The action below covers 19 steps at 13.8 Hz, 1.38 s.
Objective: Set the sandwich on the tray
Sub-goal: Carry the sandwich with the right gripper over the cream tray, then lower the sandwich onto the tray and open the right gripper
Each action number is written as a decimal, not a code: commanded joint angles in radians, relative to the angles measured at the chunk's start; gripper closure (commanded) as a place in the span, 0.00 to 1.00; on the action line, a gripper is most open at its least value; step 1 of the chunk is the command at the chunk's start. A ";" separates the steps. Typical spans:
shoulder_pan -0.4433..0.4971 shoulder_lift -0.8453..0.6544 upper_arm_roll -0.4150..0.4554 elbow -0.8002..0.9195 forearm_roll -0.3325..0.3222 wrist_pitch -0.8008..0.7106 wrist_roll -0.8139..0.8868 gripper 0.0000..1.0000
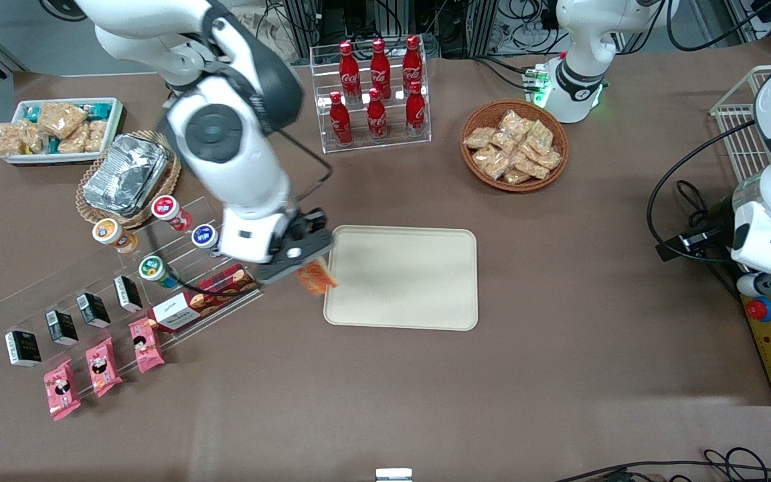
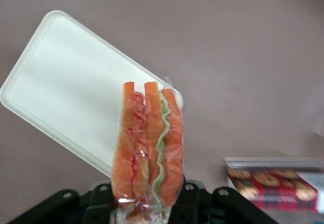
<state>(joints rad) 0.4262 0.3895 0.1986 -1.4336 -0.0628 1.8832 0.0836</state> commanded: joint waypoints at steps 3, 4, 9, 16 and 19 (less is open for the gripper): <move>0.133 0.158 -0.004 0.025 -0.122 0.160 -0.038 0.60; 0.161 0.184 -0.004 0.025 -0.159 0.175 -0.039 0.60; 0.193 0.305 -0.005 0.022 -0.276 0.310 -0.074 0.55; 0.186 0.377 -0.011 0.015 -0.454 0.399 -0.077 0.55; 0.175 0.387 -0.010 0.015 -0.439 0.415 -0.064 0.29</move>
<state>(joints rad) 0.6101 0.7603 0.1837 -1.4369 -0.4905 2.2771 0.0148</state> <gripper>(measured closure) 0.524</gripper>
